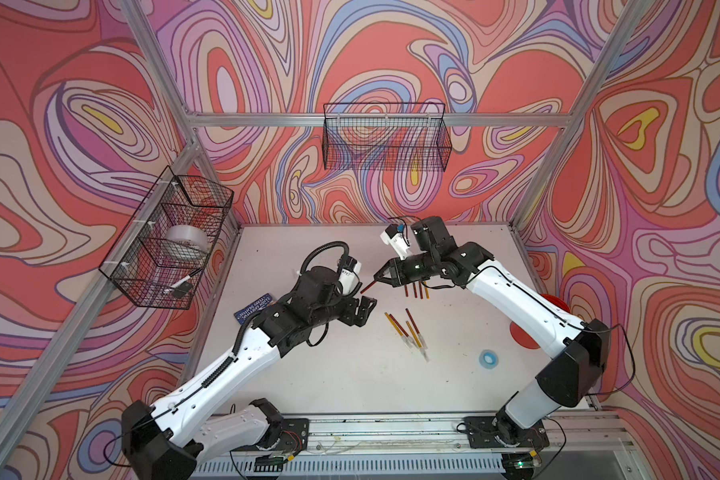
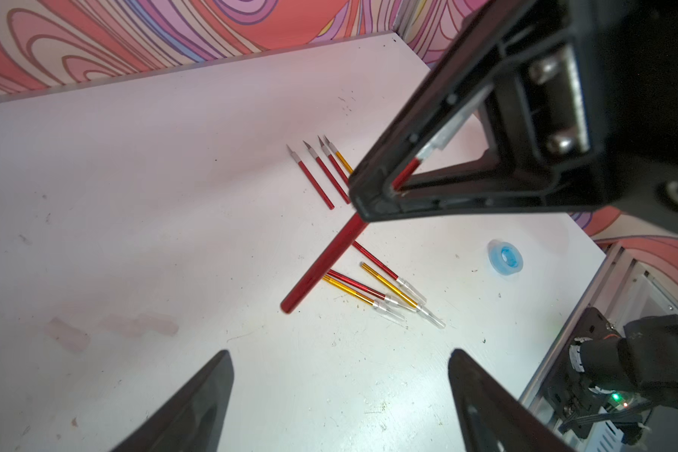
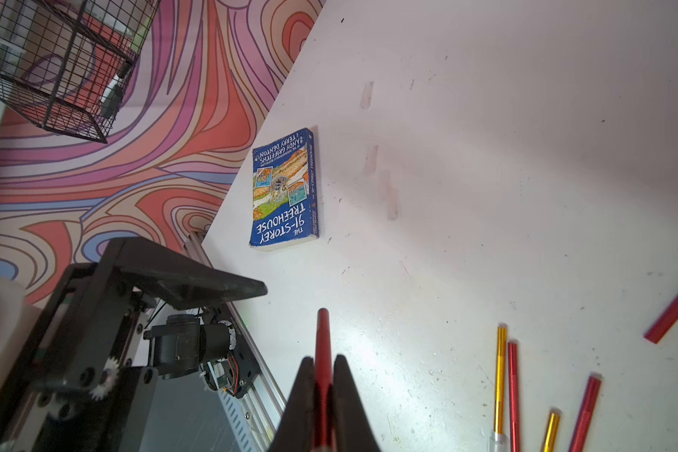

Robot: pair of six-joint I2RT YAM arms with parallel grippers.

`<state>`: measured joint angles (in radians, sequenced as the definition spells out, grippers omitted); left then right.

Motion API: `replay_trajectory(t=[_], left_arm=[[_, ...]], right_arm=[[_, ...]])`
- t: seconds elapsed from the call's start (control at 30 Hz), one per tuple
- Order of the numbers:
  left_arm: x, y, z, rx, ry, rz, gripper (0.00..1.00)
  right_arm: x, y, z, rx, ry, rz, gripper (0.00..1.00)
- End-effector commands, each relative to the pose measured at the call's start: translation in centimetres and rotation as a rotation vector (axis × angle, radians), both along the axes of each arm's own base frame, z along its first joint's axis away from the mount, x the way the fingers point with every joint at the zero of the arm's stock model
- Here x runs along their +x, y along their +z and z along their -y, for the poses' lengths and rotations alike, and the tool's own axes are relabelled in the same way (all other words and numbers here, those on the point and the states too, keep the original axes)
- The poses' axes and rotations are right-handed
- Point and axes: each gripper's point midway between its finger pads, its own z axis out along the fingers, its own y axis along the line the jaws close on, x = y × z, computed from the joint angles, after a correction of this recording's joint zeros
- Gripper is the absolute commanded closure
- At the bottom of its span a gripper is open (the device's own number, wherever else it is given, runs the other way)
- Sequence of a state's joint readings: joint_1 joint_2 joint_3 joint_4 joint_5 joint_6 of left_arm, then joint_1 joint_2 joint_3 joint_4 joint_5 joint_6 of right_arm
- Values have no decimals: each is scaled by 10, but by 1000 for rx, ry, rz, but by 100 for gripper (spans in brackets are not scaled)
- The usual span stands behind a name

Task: Remove protective caps from carving knives
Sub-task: Remove the protective sleeve from the carving knife.

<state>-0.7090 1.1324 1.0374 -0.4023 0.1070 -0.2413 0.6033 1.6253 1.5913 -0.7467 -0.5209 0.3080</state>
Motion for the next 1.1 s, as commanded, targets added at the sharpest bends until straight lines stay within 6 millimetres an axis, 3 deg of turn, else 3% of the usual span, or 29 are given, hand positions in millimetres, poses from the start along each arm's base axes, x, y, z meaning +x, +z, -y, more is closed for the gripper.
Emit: replay_trajectory(t=[0.0, 0.13, 0.33, 0.5, 1.07], left_arm=[[6, 3, 4, 81, -21, 49, 21], [12, 1, 14, 123, -35, 62, 38], [14, 0, 23, 133, -57, 62, 52], [14, 0, 28, 133, -63, 59, 72], [9, -1, 41, 131, -111, 59, 86]], right_arm=[[-6, 0, 0, -11, 31, -22, 100], [-10, -2, 2, -21, 45, -40, 100], [-15, 1, 1, -13, 65, -50, 100], [-15, 0, -1, -10, 68, -56, 100], [-22, 5, -7, 42, 99, -83, 100]])
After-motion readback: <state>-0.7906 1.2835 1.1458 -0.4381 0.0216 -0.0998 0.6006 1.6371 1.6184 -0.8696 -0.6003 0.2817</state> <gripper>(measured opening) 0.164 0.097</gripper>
